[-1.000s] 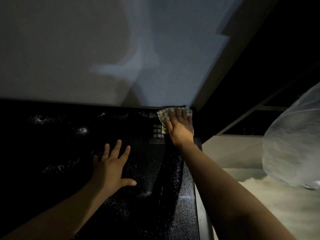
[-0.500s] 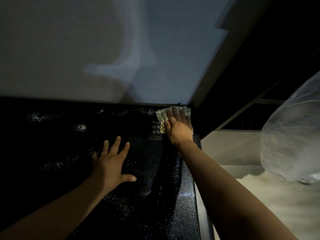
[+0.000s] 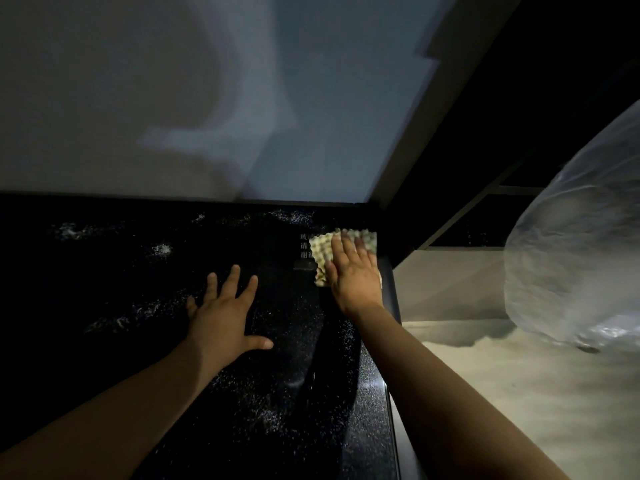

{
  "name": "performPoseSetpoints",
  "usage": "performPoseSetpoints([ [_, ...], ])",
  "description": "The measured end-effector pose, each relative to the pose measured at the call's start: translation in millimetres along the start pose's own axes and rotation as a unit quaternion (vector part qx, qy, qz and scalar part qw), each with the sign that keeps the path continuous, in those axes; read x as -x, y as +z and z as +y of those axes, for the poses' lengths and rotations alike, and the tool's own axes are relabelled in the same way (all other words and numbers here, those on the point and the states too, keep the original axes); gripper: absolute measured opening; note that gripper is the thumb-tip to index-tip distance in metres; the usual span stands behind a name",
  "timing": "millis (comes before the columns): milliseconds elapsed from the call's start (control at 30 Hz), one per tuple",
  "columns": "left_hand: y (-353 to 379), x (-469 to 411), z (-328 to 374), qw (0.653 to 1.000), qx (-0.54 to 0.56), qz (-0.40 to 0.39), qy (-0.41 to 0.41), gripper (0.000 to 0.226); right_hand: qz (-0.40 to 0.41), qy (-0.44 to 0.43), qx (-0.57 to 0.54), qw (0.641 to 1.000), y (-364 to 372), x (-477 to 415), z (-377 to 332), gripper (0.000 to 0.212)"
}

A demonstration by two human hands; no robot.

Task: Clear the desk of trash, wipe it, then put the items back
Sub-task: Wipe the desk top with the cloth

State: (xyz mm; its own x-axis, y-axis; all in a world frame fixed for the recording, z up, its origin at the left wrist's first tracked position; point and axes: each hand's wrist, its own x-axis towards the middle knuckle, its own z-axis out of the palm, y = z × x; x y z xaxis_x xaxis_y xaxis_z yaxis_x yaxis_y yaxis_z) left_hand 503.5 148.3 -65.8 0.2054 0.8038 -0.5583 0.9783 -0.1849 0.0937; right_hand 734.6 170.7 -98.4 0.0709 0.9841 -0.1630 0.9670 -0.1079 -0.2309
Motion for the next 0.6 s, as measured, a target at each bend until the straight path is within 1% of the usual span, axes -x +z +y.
performPoseSetpoints([
  [333, -3.0, 1.1, 1.3, 1.0, 0.005, -0.006, 0.0, 0.114, 0.017, 0.0, -0.035, 0.999, 9.6, 33.3, -1.7, 0.054],
  [400, -3.4, 1.7, 2.1, 1.0, 0.005, -0.007, -0.002, 0.114, 0.044, 0.0, -0.069, 0.997, 11.8, 40.8, -1.2, 0.051],
  [467, -3.8, 2.1, 2.4, 1.0, 0.004, -0.007, -0.003, 0.114, 0.077, 0.011, -0.118, 0.99, 10.0, 48.4, -0.3, 0.042],
  [533, -4.2, 2.1, 2.6, 1.0, 0.003, -0.009, -0.001, 0.115, 0.124, 0.014, -0.155, 0.98, 3.2, 53.7, 1.9, 0.033],
  [600, -4.6, 2.1, 2.3, 1.0, 0.002, -0.013, -0.002, 0.115, 0.17, 0.008, -0.18, 0.969, -9.3, 54.1, 3.6, 0.032],
])
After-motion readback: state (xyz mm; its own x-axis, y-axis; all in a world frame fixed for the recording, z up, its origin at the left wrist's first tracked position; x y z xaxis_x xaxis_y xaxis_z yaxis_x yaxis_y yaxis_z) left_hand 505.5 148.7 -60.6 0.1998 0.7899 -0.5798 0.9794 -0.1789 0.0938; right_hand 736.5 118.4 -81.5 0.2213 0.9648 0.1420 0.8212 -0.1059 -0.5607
